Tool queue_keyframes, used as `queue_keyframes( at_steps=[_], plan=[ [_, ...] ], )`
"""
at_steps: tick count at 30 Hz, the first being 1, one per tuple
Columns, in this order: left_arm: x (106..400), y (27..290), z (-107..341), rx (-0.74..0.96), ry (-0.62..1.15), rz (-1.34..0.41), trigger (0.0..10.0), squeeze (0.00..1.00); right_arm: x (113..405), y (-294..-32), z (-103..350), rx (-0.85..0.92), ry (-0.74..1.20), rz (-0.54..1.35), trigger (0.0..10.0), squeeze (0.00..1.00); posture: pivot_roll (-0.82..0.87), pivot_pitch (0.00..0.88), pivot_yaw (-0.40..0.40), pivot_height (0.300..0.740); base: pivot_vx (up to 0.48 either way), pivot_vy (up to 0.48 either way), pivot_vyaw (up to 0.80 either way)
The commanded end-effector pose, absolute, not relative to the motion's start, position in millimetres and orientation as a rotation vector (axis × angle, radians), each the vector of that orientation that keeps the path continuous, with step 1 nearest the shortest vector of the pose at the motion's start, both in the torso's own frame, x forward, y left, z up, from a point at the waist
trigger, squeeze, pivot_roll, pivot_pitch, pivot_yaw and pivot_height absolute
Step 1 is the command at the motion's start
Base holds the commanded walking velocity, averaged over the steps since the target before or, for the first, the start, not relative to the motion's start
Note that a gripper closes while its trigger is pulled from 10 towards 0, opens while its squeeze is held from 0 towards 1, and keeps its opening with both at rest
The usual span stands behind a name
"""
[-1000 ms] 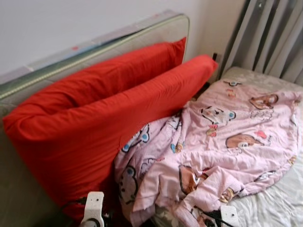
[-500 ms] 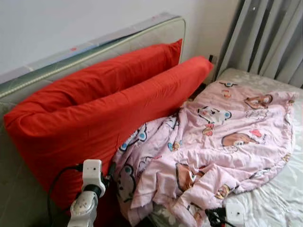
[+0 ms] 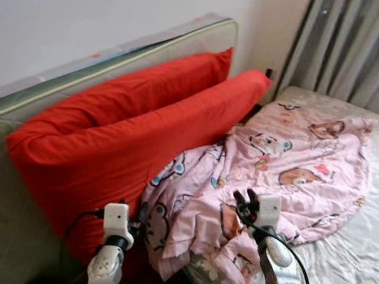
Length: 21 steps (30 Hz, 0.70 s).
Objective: Clean up the room
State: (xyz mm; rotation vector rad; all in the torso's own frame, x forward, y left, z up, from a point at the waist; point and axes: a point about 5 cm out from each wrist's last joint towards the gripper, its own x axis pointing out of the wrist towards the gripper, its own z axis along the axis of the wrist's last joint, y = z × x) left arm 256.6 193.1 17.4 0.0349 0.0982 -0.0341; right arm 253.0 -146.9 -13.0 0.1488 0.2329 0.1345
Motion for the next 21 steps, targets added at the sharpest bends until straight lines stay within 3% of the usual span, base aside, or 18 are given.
queue_keyframes(
  at_steps=[1,11,21],
  plan=[
    [261,189,25,0.028,0.069,-0.037,10.0,0.00,253,-150,-14,0.150,0.243,0.121,10.0,0.00,-0.04,0.010,-0.039,0.738,0.000,0.000,0.00],
    [261,191,29,0.031,0.066,-0.029,10.0,0.00,250,-150,-25,0.120,0.351,0.090,10.0,0.00,-0.03,0.035,-0.033,0.738,0.000,0.000,0.00],
    [263,191,31,0.033,0.076,-0.033,10.0,0.00,246,-148,-31,0.098,0.403,0.116,10.0,0.00,-0.03,0.038,-0.029,0.678,0.000,0.000,0.00]
  ],
)
